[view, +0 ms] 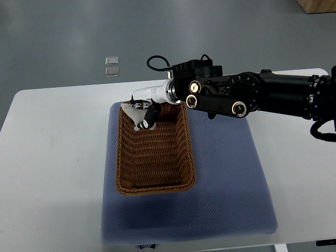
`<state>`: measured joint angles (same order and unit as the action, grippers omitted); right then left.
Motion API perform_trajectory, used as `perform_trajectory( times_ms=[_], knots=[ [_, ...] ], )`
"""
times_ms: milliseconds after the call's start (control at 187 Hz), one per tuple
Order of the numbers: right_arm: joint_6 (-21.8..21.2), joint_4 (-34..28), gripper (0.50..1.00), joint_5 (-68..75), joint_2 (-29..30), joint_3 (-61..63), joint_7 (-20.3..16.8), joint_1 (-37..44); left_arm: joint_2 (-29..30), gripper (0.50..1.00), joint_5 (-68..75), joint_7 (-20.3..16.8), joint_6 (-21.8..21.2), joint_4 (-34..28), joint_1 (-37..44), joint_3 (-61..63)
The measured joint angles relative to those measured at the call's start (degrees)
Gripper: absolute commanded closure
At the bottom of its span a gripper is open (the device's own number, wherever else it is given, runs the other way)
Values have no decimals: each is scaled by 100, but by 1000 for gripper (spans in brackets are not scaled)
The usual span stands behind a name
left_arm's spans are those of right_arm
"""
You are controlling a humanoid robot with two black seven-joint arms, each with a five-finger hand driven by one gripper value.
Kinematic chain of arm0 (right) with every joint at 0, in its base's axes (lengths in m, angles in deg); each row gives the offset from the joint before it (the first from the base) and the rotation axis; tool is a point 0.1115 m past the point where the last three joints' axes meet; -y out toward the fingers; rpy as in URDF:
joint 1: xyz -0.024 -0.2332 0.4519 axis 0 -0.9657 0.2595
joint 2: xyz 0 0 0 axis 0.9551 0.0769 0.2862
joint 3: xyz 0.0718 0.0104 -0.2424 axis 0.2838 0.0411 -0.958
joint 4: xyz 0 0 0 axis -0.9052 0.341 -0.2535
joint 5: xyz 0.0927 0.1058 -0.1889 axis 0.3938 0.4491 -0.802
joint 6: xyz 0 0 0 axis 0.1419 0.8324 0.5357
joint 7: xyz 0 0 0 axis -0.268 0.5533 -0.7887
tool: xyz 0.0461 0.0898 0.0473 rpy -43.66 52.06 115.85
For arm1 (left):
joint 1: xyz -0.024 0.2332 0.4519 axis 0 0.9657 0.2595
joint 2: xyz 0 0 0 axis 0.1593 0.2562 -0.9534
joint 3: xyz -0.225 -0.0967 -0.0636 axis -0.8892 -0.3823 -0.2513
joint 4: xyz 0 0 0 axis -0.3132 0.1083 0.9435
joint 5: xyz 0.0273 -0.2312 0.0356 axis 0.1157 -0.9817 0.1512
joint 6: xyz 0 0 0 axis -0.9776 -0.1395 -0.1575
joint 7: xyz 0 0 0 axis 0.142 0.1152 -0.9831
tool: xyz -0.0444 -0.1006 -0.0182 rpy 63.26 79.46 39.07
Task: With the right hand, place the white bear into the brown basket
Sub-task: 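Carry the held bear with the right hand over the brown basket, then lower the bear into the basket and open the right hand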
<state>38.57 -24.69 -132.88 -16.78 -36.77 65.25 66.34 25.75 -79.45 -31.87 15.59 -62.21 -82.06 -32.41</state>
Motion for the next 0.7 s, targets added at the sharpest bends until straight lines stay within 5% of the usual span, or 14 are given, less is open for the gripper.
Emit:
perform_trajectory(
  times_ms=[337, 700],
  knots=[
    [223, 277, 1000, -235, 3, -283, 10, -500, 0, 500, 0, 3, 0, 0, 0, 0],
    [261, 343, 918, -241, 3, -284, 23, -601, 0, 500, 1, 2, 3, 0, 0, 0]
  ],
)
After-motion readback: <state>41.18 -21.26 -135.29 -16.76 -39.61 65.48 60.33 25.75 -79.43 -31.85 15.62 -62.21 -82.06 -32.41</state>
